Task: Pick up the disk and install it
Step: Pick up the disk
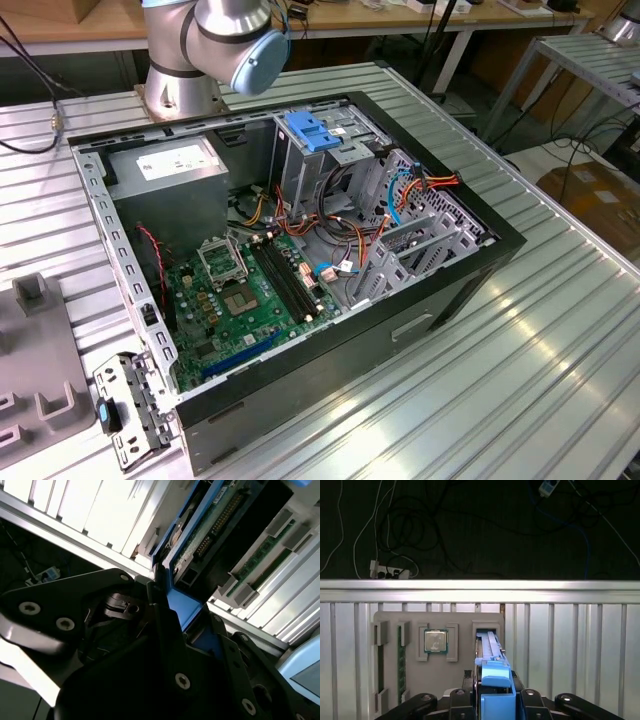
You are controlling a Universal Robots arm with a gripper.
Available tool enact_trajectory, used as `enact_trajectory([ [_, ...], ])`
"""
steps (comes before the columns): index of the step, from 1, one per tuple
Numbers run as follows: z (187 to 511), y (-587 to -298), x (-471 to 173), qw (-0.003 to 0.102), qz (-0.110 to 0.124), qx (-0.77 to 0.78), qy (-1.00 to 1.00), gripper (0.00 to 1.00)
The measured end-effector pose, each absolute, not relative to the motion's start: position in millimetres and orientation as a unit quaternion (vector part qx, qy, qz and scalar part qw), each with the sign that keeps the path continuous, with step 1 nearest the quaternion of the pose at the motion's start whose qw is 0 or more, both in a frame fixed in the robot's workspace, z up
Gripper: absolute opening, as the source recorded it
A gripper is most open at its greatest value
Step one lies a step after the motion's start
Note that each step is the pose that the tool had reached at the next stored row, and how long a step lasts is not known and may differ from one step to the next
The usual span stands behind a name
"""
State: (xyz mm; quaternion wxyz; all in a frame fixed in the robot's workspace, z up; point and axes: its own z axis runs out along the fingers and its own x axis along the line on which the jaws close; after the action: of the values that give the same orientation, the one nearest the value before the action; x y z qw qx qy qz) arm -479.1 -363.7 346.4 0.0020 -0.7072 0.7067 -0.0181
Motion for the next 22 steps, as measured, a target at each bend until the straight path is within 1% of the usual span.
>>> enact_trajectory([
  [3,353.3,-363.7,-479.1,0.002,-0.018,-0.707,0.707,0.37],
  [15,354.5,-363.7,-479.1,0.002,-0.018,-0.707,0.707,0.37],
  [22,360.5,-363.7,-479.1,0.002,-0.018,-0.707,0.707,0.37],
])
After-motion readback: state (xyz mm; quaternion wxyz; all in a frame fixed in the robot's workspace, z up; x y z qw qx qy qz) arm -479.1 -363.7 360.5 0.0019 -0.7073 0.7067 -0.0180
